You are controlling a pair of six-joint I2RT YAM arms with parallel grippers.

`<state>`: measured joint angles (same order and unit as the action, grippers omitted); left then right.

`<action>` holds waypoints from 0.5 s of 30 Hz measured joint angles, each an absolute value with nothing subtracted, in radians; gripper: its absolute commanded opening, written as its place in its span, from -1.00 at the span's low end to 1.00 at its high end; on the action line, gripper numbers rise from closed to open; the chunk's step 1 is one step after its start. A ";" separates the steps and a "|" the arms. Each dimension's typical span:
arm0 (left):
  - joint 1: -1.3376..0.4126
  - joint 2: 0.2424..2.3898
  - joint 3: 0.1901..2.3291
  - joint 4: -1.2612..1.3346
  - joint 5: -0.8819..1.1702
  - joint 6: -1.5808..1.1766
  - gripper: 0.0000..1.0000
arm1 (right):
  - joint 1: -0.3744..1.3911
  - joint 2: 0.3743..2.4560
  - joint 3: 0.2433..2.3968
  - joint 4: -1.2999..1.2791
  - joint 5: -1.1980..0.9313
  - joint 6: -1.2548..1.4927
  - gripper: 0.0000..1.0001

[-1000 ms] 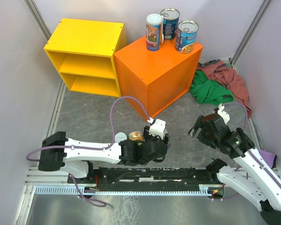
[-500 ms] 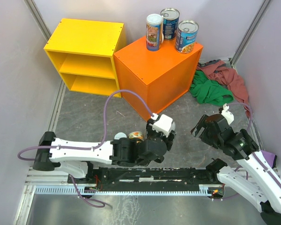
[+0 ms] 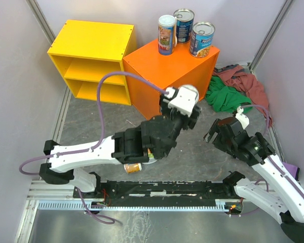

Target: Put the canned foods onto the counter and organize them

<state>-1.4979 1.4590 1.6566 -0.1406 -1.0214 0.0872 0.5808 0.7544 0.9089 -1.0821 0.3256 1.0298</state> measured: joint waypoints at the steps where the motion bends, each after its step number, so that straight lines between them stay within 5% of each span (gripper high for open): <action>1: -1.478 1.477 1.695 -0.143 -1.013 0.105 -0.57 | 0.581 0.767 0.911 -1.073 0.325 1.024 0.78; 15: -1.113 1.748 2.150 -0.325 -0.825 0.115 -0.61 | 0.581 0.907 0.974 -0.958 0.266 0.963 0.78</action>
<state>-1.1133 1.7477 2.1502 -0.3252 -0.8246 0.1154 0.5808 0.9073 0.9741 -0.9577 0.2657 0.9630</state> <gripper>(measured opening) 0.702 0.889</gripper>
